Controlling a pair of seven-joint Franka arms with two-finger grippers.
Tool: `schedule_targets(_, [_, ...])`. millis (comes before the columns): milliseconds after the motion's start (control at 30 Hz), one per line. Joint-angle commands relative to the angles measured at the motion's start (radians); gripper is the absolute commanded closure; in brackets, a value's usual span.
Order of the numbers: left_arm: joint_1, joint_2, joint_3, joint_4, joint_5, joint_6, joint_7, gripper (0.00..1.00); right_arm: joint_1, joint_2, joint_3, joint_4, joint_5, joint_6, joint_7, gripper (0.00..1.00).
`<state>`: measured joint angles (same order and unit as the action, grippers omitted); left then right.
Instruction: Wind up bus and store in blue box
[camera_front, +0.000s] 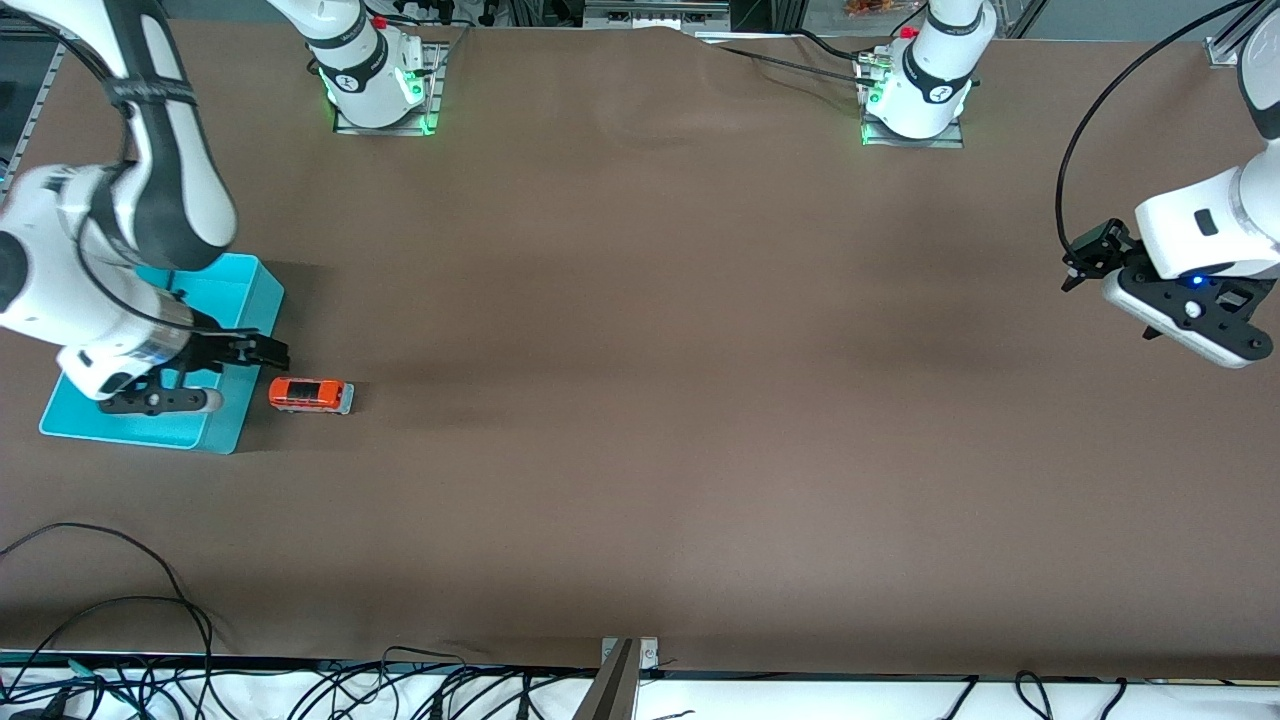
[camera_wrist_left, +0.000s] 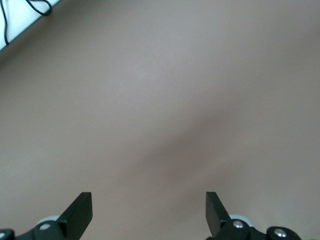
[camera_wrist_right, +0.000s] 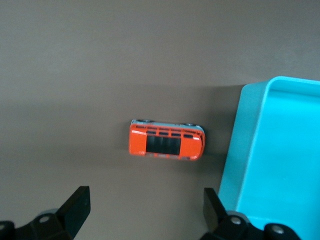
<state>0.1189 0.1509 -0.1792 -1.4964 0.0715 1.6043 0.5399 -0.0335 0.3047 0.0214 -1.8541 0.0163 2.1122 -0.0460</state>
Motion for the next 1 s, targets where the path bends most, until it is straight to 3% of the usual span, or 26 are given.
schedule_targets(0, [-0.079,-0.148,0.078,-0.188,-0.035,0.083,-0.130,0.00,0.018,0.000,0.002,-0.143,0.002,0.198,0.075,0.00])
schedule_targets(200, [-0.108,-0.165,0.084,-0.202,-0.035,0.083,-0.302,0.00,0.037,0.020,0.002,-0.174,0.005,0.223,0.130,0.00])
schedule_targets(367, [-0.116,-0.217,0.084,-0.255,-0.035,0.088,-0.394,0.00,0.037,0.042,0.002,-0.172,0.004,0.238,0.392,0.00])
schedule_targets(801, [-0.114,-0.252,0.087,-0.288,-0.053,0.086,-0.397,0.00,0.037,0.116,0.005,-0.151,0.039,0.342,0.935,0.00])
schedule_targets(968, [-0.116,-0.251,0.090,-0.286,-0.074,0.086,-0.397,0.00,0.032,0.131,-0.014,-0.151,0.031,0.362,1.034,0.00])
